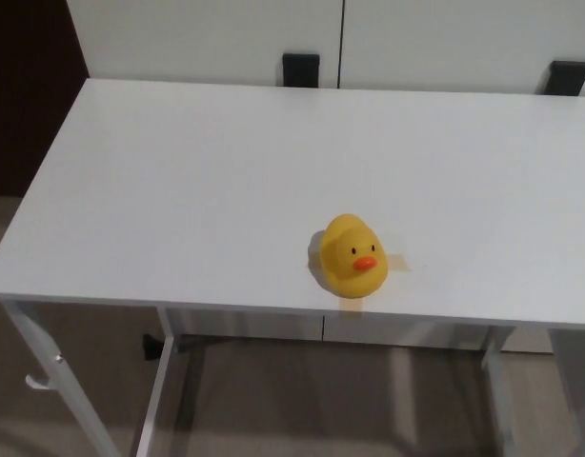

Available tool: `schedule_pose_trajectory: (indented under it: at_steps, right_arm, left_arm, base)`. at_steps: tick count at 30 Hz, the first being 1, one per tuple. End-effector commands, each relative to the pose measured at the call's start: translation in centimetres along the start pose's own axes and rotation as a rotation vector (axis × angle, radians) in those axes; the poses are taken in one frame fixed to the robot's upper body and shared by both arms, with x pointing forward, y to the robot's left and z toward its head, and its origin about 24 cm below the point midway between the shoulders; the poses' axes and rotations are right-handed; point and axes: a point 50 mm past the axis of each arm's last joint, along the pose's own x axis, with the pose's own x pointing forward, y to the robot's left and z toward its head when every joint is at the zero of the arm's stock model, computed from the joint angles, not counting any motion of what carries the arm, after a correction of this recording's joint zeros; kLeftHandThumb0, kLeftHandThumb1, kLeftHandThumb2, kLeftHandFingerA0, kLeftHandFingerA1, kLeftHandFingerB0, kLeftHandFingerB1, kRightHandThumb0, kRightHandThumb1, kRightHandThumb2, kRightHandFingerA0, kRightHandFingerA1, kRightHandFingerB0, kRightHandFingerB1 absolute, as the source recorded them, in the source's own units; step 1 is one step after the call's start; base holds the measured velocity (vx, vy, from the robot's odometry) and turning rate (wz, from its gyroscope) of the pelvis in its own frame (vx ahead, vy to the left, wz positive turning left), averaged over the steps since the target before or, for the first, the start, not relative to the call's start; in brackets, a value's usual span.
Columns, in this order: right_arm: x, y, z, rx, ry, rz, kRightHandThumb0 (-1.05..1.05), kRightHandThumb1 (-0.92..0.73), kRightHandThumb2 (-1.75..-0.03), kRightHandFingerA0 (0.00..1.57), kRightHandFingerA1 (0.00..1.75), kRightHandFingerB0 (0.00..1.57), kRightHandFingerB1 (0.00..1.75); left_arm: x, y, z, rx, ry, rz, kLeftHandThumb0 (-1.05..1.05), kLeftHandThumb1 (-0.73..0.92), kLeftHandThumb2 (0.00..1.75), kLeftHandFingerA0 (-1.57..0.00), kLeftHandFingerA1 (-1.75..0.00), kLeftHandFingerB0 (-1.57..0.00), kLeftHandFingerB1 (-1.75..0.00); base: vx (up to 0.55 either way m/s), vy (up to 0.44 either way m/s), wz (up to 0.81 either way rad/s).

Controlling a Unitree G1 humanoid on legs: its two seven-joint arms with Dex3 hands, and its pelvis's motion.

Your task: The robot uses its right hand to push the yellow duck toy to the center of the white desk.

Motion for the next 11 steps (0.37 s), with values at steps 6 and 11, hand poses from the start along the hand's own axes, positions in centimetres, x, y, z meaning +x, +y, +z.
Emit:
schedule_pose_trajectory:
  at_steps: [6,11]
  right_arm:
    - [0.46,-0.01,0.92,0.006,-0.025,0.014,-0.08,-0.59,-0.87,1.08,0.54,0.84,0.53]
    - [0.48,0.01,0.87,0.020,-0.027,0.017,-0.08,-0.57,-0.87,1.08,0.55,0.83,0.55]
  left_arm:
    - [0.14,1.07,0.79,-0.029,-0.012,0.036,-0.14,0.63,0.68,-0.84,-0.71,-0.79,-0.63]
    - [0.15,1.18,0.88,-0.024,-0.015,0.038,-0.11,0.61,0.76,-0.84,-0.70,-0.81,-0.64]
  base:
    - [0.00,0.000,0.00]
    - [0.00,0.000,0.00]
